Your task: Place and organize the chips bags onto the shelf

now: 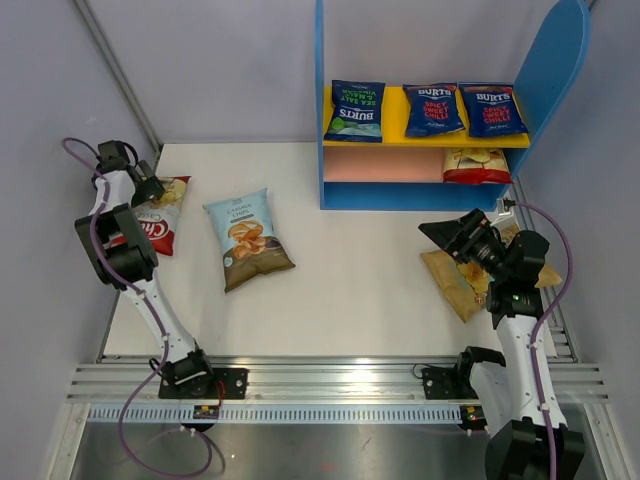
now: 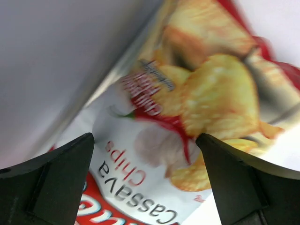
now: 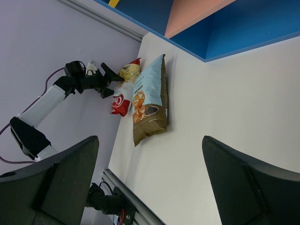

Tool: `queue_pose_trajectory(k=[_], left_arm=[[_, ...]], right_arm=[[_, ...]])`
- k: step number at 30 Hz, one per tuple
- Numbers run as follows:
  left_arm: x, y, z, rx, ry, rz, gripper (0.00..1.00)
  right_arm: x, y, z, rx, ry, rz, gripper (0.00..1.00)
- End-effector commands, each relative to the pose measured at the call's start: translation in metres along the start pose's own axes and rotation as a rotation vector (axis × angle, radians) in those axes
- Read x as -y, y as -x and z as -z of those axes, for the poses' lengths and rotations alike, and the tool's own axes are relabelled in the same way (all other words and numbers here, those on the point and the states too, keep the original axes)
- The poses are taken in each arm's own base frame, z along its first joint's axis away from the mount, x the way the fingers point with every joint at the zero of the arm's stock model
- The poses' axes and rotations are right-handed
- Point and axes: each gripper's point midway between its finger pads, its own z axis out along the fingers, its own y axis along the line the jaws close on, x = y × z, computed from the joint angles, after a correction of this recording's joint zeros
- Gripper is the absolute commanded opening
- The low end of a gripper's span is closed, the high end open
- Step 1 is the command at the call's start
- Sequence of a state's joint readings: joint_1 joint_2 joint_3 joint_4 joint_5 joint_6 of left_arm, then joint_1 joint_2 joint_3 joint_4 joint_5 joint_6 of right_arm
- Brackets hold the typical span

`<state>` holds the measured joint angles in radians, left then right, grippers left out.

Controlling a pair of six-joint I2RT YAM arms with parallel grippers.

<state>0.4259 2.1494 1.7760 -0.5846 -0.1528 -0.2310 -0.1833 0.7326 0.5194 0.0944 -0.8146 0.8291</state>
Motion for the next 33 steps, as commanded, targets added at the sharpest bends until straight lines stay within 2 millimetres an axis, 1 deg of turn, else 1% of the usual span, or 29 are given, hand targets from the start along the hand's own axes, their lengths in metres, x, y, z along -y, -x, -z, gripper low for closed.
queue_pose_trajectory(k=[1, 2, 3, 4, 7, 8, 9, 10, 11, 12, 13, 14, 15, 16, 17, 19, 20, 21, 23, 24, 25, 26, 27, 28, 29, 31, 33], left_arm=[[0.06, 0.006, 0.008, 0.031, -0.278, -0.029, 0.99], [0.068, 0.003, 0.009, 0.021, -0.309, -0.016, 0.99], [0.078, 0.003, 0.016, 0.032, -0.336, -0.013, 0.99], [0.084, -0.001, 0.015, 0.037, -0.357, 0.006, 0.99], [0.107, -0.007, 0.029, 0.044, -0.387, 0.025, 0.99], [0.108, -0.009, 0.03, 0.047, -0.366, 0.036, 0.99], [0.115, -0.013, 0.034, 0.049, -0.364, 0.04, 0.99], [0.119, -0.012, 0.04, 0.055, -0.362, 0.084, 0.99], [0.116, -0.021, 0.038, 0.044, -0.339, 0.102, 0.99], [0.125, -0.026, 0.043, 0.044, -0.342, 0.108, 0.99], [0.129, -0.028, 0.046, 0.05, -0.345, 0.135, 0.99], [0.135, -0.031, 0.055, 0.065, -0.338, 0.131, 0.99], [0.139, -0.034, 0.06, 0.065, -0.345, 0.136, 0.99], [0.138, -0.032, 0.062, 0.083, -0.327, 0.149, 0.99], [0.143, -0.03, 0.07, 0.09, -0.342, 0.152, 0.99], [0.146, -0.026, 0.078, 0.089, -0.353, 0.156, 0.99], [0.146, -0.023, 0.081, 0.095, -0.353, 0.151, 0.99], [0.148, -0.014, 0.088, 0.112, -0.359, 0.137, 0.99], [0.146, -0.003, 0.095, 0.148, -0.374, 0.064, 0.99], [0.15, -0.001, 0.098, 0.15, -0.404, 0.031, 0.99], [0.15, 0.007, 0.1, 0.174, -0.424, -0.019, 0.99], [0.152, 0.009, 0.101, 0.159, -0.497, -0.036, 0.99], [0.152, 0.008, 0.092, 0.141, -0.528, -0.047, 0.99], [0.153, 0.012, 0.092, 0.144, -0.568, -0.069, 0.99], [0.153, 0.012, 0.092, 0.122, -0.64, -0.076, 0.99], [0.156, 0.018, 0.09, 0.131, -0.717, -0.114, 0.99], [0.154, 0.022, 0.088, 0.126, -0.775, -0.113, 0.99]], right_arm=[[-0.009, 0.001, -0.001, 0.002, 0.047, 0.038, 0.99], [-0.009, 0.001, 0.0, 0.002, 0.045, 0.041, 0.99], [-0.009, 0.002, -0.001, 0.004, 0.042, 0.042, 0.99], [-0.009, 0.002, -0.001, 0.005, 0.039, 0.042, 0.99], [-0.007, 0.002, 0.0, 0.006, 0.032, 0.046, 0.99], [-0.008, 0.002, 0.0, 0.008, 0.033, 0.05, 0.99], [-0.008, 0.002, 0.0, 0.006, 0.034, 0.051, 1.0], [-0.009, 0.002, 0.0, 0.006, 0.034, 0.053, 0.99], [-0.009, 0.001, 0.001, 0.005, 0.035, 0.054, 0.99], [-0.01, 0.001, 0.001, 0.002, 0.037, 0.056, 0.99], [-0.01, 0.001, 0.002, 0.002, 0.037, 0.056, 0.99], [-0.011, 0.001, 0.002, 0.004, 0.039, 0.063, 0.99], [-0.011, 0.001, 0.002, 0.006, 0.039, 0.064, 0.99], [-0.012, 0.001, 0.002, 0.004, 0.039, 0.066, 0.99], [-0.012, 0.0, 0.003, 0.002, 0.042, 0.069, 0.99], [-0.013, -0.001, 0.003, -0.003, 0.045, 0.068, 1.0], [-0.013, -0.001, 0.003, -0.002, 0.046, 0.07, 1.0], [-0.015, -0.001, 0.003, -0.005, 0.05, 0.071, 0.99], [-0.015, -0.001, 0.003, -0.005, 0.052, 0.074, 0.99], [-0.015, -0.002, 0.003, -0.01, 0.053, 0.075, 0.99], [-0.017, -0.002, 0.004, -0.011, 0.056, 0.077, 0.99], [-0.018, -0.002, 0.004, -0.013, 0.062, 0.081, 1.0], [-0.02, -0.003, 0.004, -0.018, 0.067, 0.082, 0.99], [-0.021, -0.003, 0.005, -0.018, 0.07, 0.087, 0.99], [-0.022, -0.004, 0.005, -0.017, 0.073, 0.091, 0.99], [-0.024, -0.004, 0.006, -0.019, 0.078, 0.096, 1.0], [-0.026, -0.006, 0.006, -0.027, 0.087, 0.103, 0.99]])
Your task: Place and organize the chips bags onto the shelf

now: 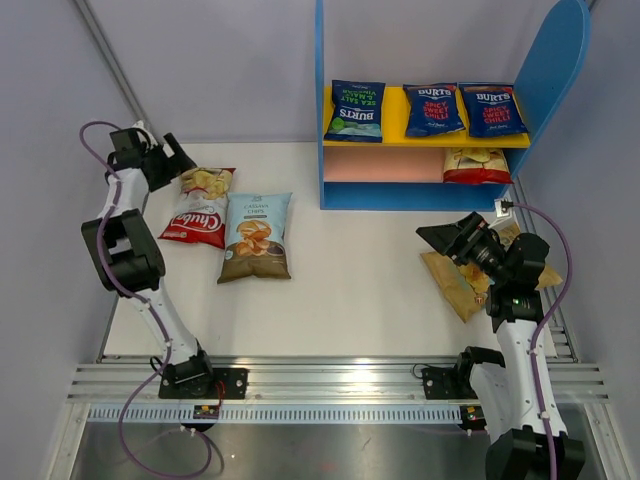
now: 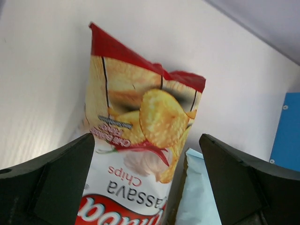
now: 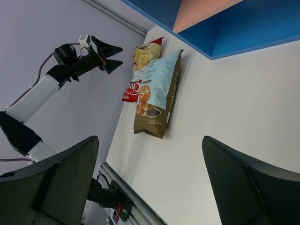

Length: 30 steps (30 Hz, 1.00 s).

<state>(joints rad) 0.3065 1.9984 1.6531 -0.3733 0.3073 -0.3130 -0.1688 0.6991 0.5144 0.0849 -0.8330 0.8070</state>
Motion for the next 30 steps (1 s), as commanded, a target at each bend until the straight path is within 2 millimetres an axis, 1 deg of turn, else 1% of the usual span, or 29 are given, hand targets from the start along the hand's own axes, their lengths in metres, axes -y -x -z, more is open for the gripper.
queue_pose_trajectory(k=[1, 2, 4, 5, 7, 8, 10, 11, 12, 13, 14, 15, 16, 18, 19, 22, 23, 24, 25, 26, 27, 29, 30], left_arm=[[0.014, 0.015, -0.008, 0.003, -0.224, -0.076, 0.99], [0.009, 0.022, -0.009, 0.011, -0.22, -0.068, 0.99], [0.006, 0.018, -0.015, -0.017, -0.25, -0.049, 0.99], [-0.004, 0.017, -0.023, -0.025, -0.243, -0.037, 0.99], [-0.008, 0.007, -0.032, -0.054, -0.257, -0.022, 0.99], [-0.012, -0.001, -0.04, -0.077, -0.264, -0.015, 0.99], [-0.016, -0.013, -0.048, -0.105, -0.276, -0.015, 0.99], [-0.025, -0.023, -0.055, -0.128, -0.266, -0.004, 0.99], [-0.032, -0.03, -0.059, -0.147, -0.252, 0.005, 0.99], [-0.034, -0.036, -0.061, -0.162, -0.274, 0.006, 0.99], [-0.039, -0.035, -0.062, -0.161, -0.278, 0.02, 0.99], [-0.04, -0.034, -0.061, -0.177, -0.29, 0.039, 0.99], [-0.037, -0.033, -0.059, -0.172, -0.321, 0.044, 0.99], [-0.04, -0.03, -0.06, -0.153, -0.315, 0.057, 0.99], [-0.039, -0.029, -0.06, -0.151, -0.321, 0.063, 0.97], [-0.036, -0.034, -0.063, -0.173, -0.343, 0.11, 0.86], [-0.035, -0.034, -0.063, -0.17, -0.341, 0.117, 0.79], [-0.033, -0.031, -0.063, -0.155, -0.349, 0.129, 0.74], [-0.029, -0.027, -0.06, -0.14, -0.361, 0.133, 0.7], [-0.031, -0.031, -0.06, -0.139, -0.357, 0.148, 0.69], [-0.027, -0.023, -0.059, -0.114, -0.366, 0.164, 0.59], [-0.021, -0.017, -0.052, -0.084, -0.378, 0.184, 0.51], [-0.017, -0.006, -0.049, -0.044, -0.388, 0.202, 0.45]], right_arm=[[-0.019, 0.002, 0.002, -0.01, 0.06, 0.07, 0.99], [-0.021, 0.001, 0.003, -0.014, 0.066, 0.074, 0.99], [-0.024, 0.0, 0.003, -0.02, 0.074, 0.086, 0.99], [-0.024, 0.0, 0.003, -0.02, 0.074, 0.088, 1.0], [-0.025, -0.002, 0.003, -0.027, 0.078, 0.09, 0.99], [-0.026, -0.002, 0.003, -0.028, 0.079, 0.09, 0.99], [-0.028, -0.004, 0.003, -0.034, 0.091, 0.093, 1.0], [-0.03, -0.004, 0.004, -0.034, 0.098, 0.1, 0.99], [-0.031, -0.004, 0.004, -0.034, 0.1, 0.101, 0.99], [-0.031, -0.005, 0.004, -0.037, 0.102, 0.104, 0.99], [-0.031, -0.005, 0.004, -0.037, 0.104, 0.106, 0.99], [-0.032, -0.006, 0.004, -0.041, 0.109, 0.105, 0.99], [-0.032, -0.006, 0.004, -0.046, 0.111, 0.101, 0.99], [-0.033, -0.007, 0.003, -0.049, 0.118, 0.101, 0.99], [-0.033, -0.007, 0.003, -0.051, 0.119, 0.098, 0.99], [-0.033, -0.007, 0.003, -0.049, 0.118, 0.097, 0.99], [-0.032, -0.008, 0.003, -0.05, 0.118, 0.097, 0.99], [-0.032, -0.007, 0.003, -0.048, 0.117, 0.098, 0.99], [-0.031, -0.008, 0.002, -0.048, 0.115, 0.098, 1.0], [-0.031, -0.007, 0.002, -0.048, 0.113, 0.095, 1.0], [-0.031, -0.008, 0.002, -0.047, 0.112, 0.096, 0.99], [-0.03, -0.008, 0.001, -0.048, 0.111, 0.091, 0.99], [-0.03, -0.007, 0.001, -0.048, 0.111, 0.093, 0.99]])
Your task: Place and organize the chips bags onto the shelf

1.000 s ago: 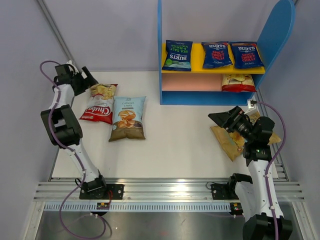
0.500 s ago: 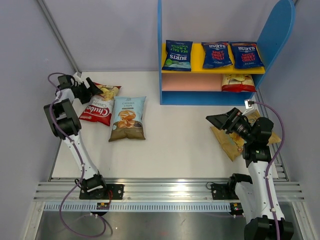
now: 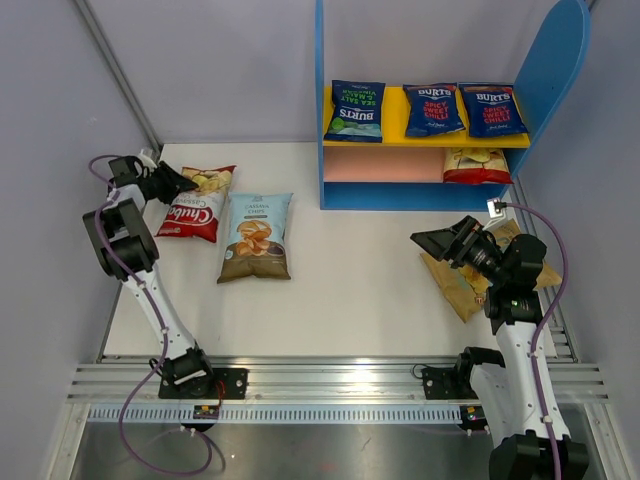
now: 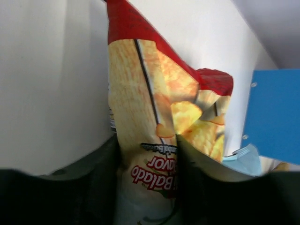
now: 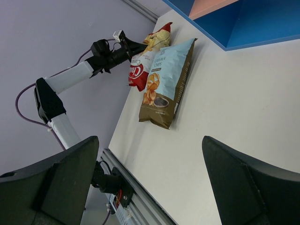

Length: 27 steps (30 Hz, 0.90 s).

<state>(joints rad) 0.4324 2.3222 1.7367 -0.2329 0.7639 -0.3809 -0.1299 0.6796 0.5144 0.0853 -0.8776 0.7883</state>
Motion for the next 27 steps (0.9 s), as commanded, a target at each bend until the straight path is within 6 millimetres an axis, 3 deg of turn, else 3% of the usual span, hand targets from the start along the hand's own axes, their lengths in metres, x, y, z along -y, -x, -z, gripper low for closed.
queue_pose_trajectory(k=[1, 4, 8, 9, 13, 19, 24, 25, 26, 27], left_arm=[[0.035, 0.033, 0.015, 0.136, -0.062, -0.01, 0.38], [0.048, 0.052, 0.03, 0.233, -0.043, 0.015, 0.21], [0.064, 0.068, 0.047, 0.33, -0.043, 0.05, 0.19], [0.077, 0.076, 0.057, 0.367, -0.058, 0.06, 0.18], [0.098, 0.083, 0.079, 0.448, -0.09, 0.121, 0.14], [0.16, 0.098, 0.126, 0.553, -0.218, 0.181, 0.09], [0.192, 0.067, 0.155, 0.579, -0.295, 0.345, 0.08], [0.201, 0.058, 0.158, 0.586, -0.31, 0.37, 0.08], [0.222, 0.053, 0.177, 0.617, -0.36, 0.358, 0.08], [0.215, 0.033, 0.173, 0.596, -0.354, 0.43, 0.08]], right_arm=[[-0.014, 0.006, -0.001, 0.007, 0.046, 0.057, 0.99], [-0.013, 0.007, -0.001, 0.009, 0.042, 0.054, 0.99], [-0.012, 0.007, -0.001, 0.012, 0.038, 0.05, 0.99], [-0.011, 0.007, -0.002, 0.013, 0.035, 0.051, 0.99], [-0.009, 0.007, -0.002, 0.015, 0.03, 0.044, 0.99], [-0.006, 0.007, -0.004, 0.01, 0.029, 0.028, 0.99], [-0.018, 0.004, -0.006, 0.0, 0.122, -0.021, 1.0], [-0.02, 0.004, -0.007, -0.006, 0.144, -0.038, 0.99], [-0.028, 0.006, -0.007, 0.009, 0.195, -0.007, 0.99], [-0.032, 0.007, -0.008, 0.007, 0.211, -0.046, 0.99]])
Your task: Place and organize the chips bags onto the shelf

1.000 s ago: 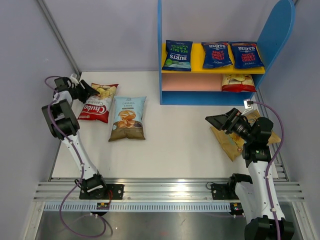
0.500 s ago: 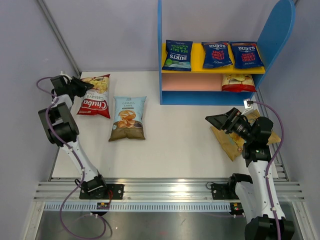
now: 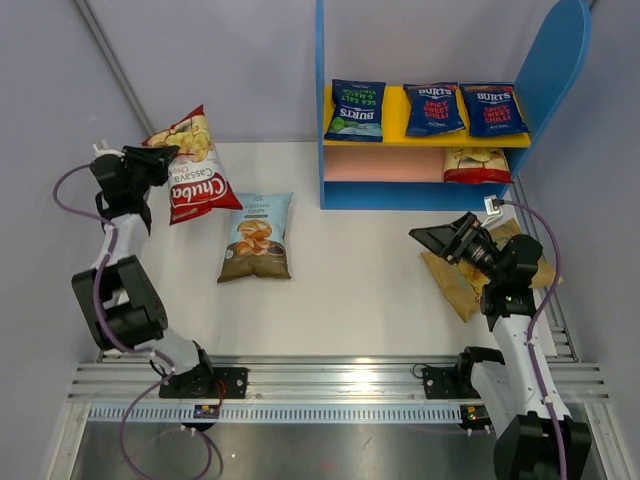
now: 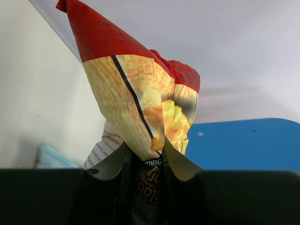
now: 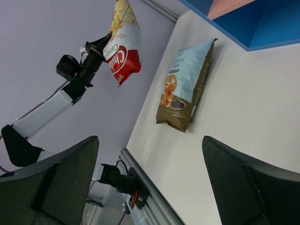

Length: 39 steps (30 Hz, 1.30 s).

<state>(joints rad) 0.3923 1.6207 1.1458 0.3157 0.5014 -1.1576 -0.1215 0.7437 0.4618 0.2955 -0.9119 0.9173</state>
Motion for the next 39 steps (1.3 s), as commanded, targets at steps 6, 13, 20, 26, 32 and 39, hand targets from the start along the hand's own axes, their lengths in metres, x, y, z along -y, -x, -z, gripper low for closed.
queue_pose_trajectory(k=[6, 13, 20, 26, 32, 39], left_arm=[[0.062, -0.066, 0.079, 0.082, -0.154, 0.301, 0.06], [0.097, -0.108, 0.135, 0.073, -0.237, 0.419, 0.06], [0.12, -0.143, 0.181, 0.009, -0.288, 0.515, 0.09], [0.127, -0.169, 0.207, -0.054, -0.32, 0.564, 0.08], [0.127, -0.177, 0.227, -0.078, -0.329, 0.585, 0.07], [0.127, -0.193, 0.237, -0.135, -0.315, 0.592, 0.05]], right_arm=[[-0.049, -0.01, -0.023, -0.01, 0.2, 0.013, 0.99], [-0.1, -0.071, -0.072, 0.043, 0.268, 0.079, 0.99], [-0.153, -0.124, -0.12, 0.12, 0.325, 0.24, 1.0], [-0.193, -0.177, -0.135, 0.079, 0.476, 0.368, 0.99], [-0.212, -0.176, -0.139, 0.158, 0.551, 0.338, 0.99], [-0.22, -0.163, -0.157, 0.245, 0.49, 0.319, 0.99]])
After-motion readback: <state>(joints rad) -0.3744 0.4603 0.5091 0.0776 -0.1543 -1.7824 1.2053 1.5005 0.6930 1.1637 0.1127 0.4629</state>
